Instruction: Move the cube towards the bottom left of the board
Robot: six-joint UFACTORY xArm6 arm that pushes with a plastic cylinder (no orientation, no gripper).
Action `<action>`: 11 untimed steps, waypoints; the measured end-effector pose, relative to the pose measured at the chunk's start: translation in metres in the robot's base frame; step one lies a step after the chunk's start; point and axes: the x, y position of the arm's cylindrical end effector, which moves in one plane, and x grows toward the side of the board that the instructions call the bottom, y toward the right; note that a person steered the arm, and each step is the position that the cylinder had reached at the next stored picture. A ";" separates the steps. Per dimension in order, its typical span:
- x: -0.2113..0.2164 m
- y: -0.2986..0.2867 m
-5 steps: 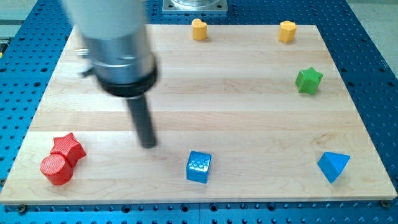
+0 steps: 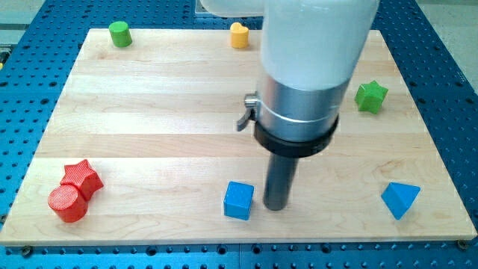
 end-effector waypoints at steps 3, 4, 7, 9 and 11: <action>0.028 -0.087; 0.019 -0.137; -0.054 -0.079; -0.065 0.133; -0.014 0.292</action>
